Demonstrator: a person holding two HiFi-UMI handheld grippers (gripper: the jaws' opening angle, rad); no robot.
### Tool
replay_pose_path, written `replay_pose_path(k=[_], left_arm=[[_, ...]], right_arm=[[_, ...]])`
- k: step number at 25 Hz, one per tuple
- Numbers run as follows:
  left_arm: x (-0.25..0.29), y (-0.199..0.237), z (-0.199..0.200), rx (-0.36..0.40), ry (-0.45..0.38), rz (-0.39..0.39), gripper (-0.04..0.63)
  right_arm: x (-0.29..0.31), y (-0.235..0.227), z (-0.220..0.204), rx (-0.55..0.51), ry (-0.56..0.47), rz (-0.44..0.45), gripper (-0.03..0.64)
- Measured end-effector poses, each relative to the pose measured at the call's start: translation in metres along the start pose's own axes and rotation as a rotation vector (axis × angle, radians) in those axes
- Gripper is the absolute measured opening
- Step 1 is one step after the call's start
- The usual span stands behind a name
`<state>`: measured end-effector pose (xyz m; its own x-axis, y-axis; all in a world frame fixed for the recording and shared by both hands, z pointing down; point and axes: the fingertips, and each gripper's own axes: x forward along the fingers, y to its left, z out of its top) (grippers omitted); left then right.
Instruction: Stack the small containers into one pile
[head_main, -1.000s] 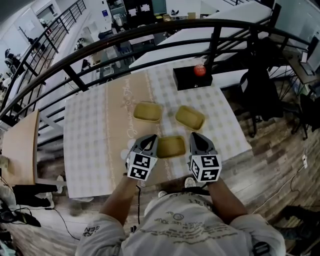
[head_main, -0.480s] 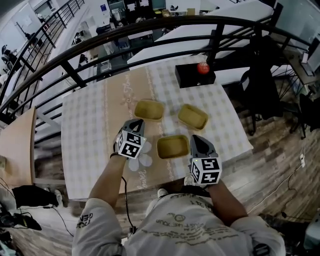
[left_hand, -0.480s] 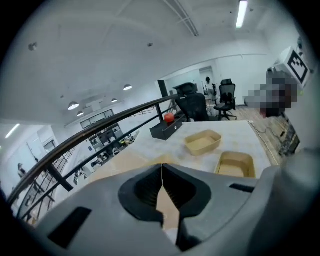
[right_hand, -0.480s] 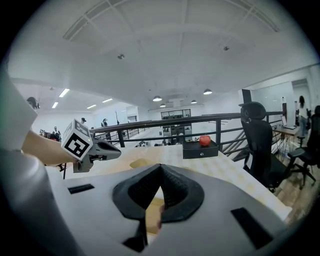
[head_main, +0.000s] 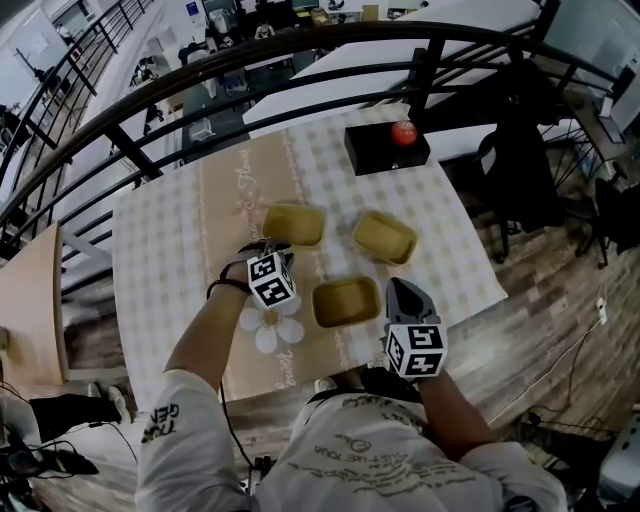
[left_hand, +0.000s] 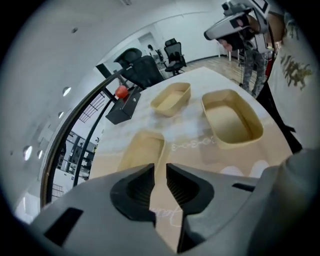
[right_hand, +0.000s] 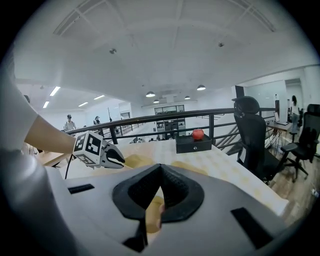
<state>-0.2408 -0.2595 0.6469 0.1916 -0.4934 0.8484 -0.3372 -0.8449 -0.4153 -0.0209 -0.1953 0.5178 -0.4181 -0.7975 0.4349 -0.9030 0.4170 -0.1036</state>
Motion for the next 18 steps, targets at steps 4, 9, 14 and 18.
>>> replay_pose_path(k=[4, 9, 14, 18], left_arm=[[0.014, 0.001, 0.000, 0.110, 0.047, -0.038, 0.066], [0.032, 0.003, -0.007, 0.156, 0.105, -0.073, 0.066], [0.049, 0.000, -0.017, 0.138, 0.170, -0.115, 0.066], [0.057, 0.001, -0.013, 0.138, 0.204, -0.126, 0.066]], right_arm=[[-0.001, -0.011, -0.006, 0.015, 0.015, -0.029, -0.008], [-0.008, -0.025, -0.015, 0.026, 0.024, -0.060, -0.008], [-0.017, -0.040, -0.024, 0.038, 0.034, -0.092, -0.008], [-0.024, -0.050, -0.025, 0.042, 0.040, -0.112, -0.008]])
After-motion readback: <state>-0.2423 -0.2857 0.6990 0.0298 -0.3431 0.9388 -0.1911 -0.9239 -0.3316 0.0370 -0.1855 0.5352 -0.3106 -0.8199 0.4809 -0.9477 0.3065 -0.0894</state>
